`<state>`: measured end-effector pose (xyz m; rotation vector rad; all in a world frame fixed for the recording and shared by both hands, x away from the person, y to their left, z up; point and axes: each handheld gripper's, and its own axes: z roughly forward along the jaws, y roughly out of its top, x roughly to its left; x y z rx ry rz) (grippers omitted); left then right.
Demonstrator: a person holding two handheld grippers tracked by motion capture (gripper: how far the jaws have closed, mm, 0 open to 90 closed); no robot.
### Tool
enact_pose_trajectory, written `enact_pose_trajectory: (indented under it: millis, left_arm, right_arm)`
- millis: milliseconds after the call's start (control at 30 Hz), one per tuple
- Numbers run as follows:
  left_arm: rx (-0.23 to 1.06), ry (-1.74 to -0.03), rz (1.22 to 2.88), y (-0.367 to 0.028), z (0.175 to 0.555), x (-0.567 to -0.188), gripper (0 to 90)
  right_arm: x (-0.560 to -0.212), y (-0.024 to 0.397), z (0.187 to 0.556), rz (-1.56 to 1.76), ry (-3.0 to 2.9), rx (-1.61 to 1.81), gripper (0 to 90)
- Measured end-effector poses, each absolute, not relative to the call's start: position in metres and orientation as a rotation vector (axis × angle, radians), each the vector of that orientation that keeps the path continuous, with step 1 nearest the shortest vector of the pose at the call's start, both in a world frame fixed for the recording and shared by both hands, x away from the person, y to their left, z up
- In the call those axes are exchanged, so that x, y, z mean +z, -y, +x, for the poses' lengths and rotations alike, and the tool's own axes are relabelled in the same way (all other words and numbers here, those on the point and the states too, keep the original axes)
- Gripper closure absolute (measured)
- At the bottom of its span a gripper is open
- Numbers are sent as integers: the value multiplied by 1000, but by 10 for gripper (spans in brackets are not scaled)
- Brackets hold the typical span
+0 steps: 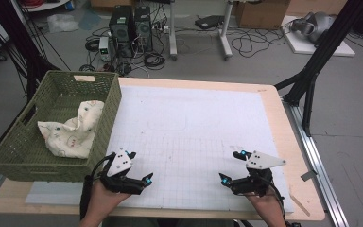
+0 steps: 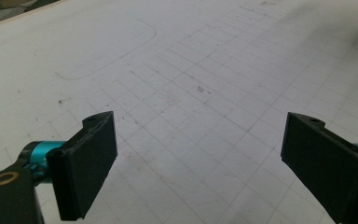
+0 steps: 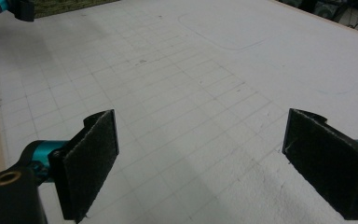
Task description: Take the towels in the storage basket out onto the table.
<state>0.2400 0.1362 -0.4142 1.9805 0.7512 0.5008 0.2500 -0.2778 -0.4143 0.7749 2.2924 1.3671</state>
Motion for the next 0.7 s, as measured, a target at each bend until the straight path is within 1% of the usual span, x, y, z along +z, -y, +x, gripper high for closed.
enact_pose_trajectory:
  millis: [700]
  left_arm:
    - [495, -733, 1986, -134, 239, -414, 116]
  right_arm:
    - [-414, 277, 249, 767, -2298, 1368, 98]
